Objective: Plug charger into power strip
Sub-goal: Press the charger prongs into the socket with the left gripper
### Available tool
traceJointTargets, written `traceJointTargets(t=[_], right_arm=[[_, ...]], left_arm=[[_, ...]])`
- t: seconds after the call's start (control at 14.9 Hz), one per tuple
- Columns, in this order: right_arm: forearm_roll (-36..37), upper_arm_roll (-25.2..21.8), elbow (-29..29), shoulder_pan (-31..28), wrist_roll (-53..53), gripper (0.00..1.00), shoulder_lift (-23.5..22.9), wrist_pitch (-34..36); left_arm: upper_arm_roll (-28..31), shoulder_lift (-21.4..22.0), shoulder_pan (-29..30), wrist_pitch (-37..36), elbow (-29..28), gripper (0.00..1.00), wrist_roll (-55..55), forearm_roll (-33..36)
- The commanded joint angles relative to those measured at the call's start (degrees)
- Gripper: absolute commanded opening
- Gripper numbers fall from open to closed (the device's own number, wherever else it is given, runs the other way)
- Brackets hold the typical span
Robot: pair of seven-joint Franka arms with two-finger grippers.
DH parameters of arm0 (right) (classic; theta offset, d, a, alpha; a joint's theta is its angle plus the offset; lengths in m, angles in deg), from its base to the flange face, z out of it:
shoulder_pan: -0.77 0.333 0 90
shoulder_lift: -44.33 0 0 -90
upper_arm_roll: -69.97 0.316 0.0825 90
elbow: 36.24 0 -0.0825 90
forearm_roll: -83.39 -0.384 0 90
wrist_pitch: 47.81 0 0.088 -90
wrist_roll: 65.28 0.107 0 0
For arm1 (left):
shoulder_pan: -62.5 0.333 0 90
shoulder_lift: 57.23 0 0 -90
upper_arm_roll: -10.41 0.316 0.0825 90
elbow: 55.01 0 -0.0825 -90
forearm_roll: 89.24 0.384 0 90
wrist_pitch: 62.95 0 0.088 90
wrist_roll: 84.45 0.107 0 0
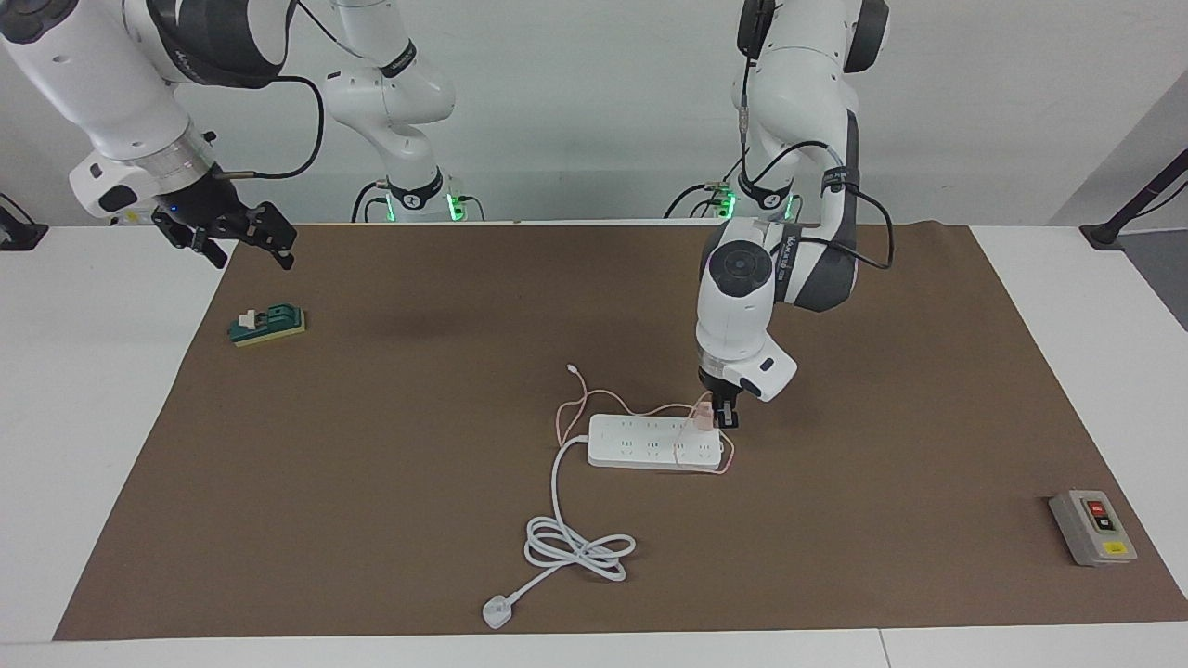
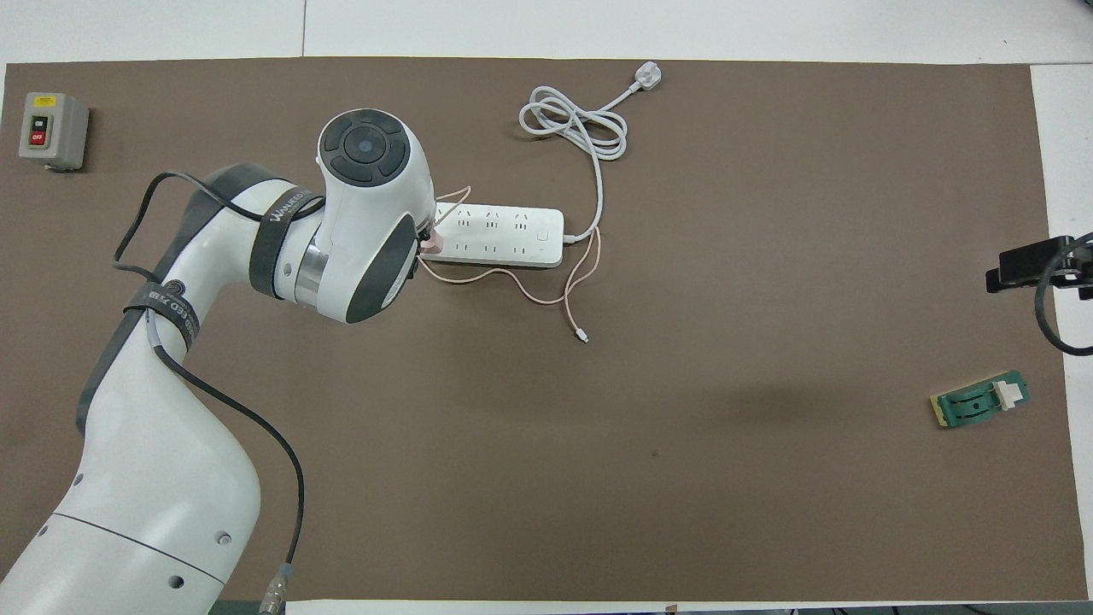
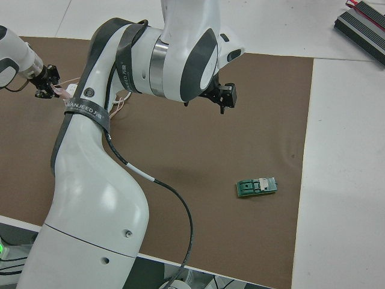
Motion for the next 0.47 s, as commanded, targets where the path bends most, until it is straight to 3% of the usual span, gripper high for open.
traceJointTargets(t=[0.0,0.4], right_arm=[[0.7,0.6,0.0,-0.8,-1.0,1.00,0.6,1.1],[0.7,0.6,0.0,-0.8,-1.0,1.00,0.6,1.2]], left_arm=[[0.4,0.1,0.1,0.6,-1.0,0.00,0.5,-0.6],[0.4,-0.2,-0.1,1.1,-0.7,0.00,0.5,-0.6]])
